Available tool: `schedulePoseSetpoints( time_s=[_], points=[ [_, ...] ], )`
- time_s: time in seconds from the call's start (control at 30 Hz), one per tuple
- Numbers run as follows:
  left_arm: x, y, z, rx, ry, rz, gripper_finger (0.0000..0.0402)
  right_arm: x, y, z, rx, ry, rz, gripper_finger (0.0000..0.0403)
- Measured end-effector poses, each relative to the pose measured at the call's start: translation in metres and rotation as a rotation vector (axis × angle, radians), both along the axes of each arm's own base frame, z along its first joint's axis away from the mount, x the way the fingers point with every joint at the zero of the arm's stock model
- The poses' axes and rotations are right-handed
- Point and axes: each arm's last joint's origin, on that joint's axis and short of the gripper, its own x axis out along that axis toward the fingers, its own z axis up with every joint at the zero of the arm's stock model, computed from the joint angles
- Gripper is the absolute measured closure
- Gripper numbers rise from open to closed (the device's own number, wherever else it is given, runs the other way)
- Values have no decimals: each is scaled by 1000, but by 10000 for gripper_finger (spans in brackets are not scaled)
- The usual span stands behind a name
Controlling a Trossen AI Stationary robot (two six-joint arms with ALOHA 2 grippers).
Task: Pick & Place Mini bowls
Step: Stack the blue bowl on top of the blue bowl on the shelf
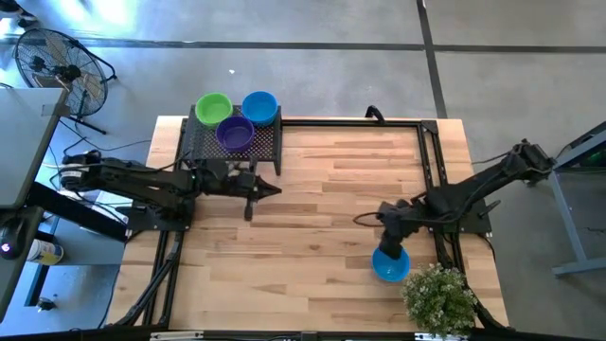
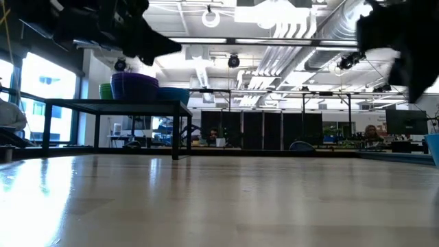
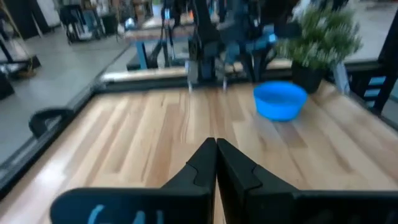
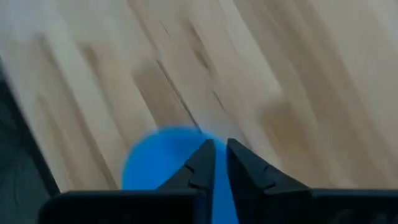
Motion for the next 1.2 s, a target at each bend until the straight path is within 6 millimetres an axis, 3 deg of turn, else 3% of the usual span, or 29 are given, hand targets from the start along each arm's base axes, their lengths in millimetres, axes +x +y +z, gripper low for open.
schedulePoseSetpoints(
  time_s=[0.23, 0.37, 0.5, 0.8, 1.0, 1.2],
  points=[
    [9, -6, -10, 10, 29, -6, 397, -32, 14, -6, 103, 321, -116, 299],
    [11, -6, -13, 9, 36, -5, 397, -38, 24, -7, 141, 364, -150, 264],
    [11, -6, -13, 9, 38, -6, 397, -42, 29, -16, 138, 352, -198, 255],
    [11, -6, -14, 1, 49, -5, 397, -41, 26, -56, 202, 246, -232, 307],
    [11, -6, -14, 1, 48, -6, 397, -27, 26, -51, 232, 102, -204, 392],
    [10, -6, -15, 0, 58, -6, 397, -18, 21, -41, 214, 42, -206, 389]
  ],
)
